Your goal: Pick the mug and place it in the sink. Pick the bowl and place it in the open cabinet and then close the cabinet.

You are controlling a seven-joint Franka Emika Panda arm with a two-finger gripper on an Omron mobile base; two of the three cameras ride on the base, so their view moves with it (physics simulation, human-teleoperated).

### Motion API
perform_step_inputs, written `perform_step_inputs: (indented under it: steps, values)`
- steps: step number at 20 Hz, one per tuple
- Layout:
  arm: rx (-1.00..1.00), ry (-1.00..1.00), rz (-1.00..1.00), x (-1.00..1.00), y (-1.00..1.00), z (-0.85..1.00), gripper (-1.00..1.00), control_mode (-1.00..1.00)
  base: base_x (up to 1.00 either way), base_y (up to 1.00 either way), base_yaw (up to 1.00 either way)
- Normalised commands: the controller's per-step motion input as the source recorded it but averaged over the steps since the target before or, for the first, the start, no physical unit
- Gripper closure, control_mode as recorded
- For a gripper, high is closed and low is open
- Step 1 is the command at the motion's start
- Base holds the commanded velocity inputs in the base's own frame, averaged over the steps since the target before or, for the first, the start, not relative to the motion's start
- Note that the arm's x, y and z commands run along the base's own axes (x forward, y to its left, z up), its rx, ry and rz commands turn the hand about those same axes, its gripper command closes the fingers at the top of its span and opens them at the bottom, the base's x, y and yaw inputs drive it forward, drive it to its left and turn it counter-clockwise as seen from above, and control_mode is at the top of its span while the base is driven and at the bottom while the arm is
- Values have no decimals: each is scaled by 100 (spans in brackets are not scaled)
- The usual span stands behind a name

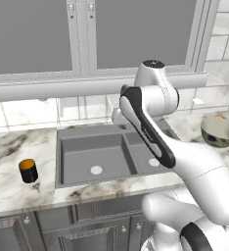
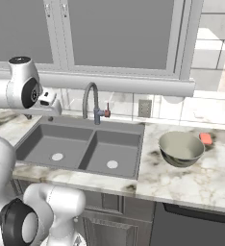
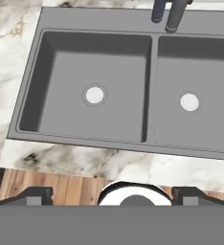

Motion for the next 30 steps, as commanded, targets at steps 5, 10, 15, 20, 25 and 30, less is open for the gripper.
perform_step_inputs:
  steps: [5,10,15,20,25,30]
  values:
    - [-7,0,0,-17,37,-18,-100,-100,0,0,0]
    - [0,0,0,-3,41,-15,-100,-100,0,0,0]
    - [1,1,0,0,49,-29,-100,-100,0,0,0]
    - [0,2,0,0,43,-11,-100,-100,0,0,0]
    - [0,10,2,0,40,-14,-100,-100,0,0,0]
    - [0,8,5,0,41,-21,-100,-100,0,0,0]
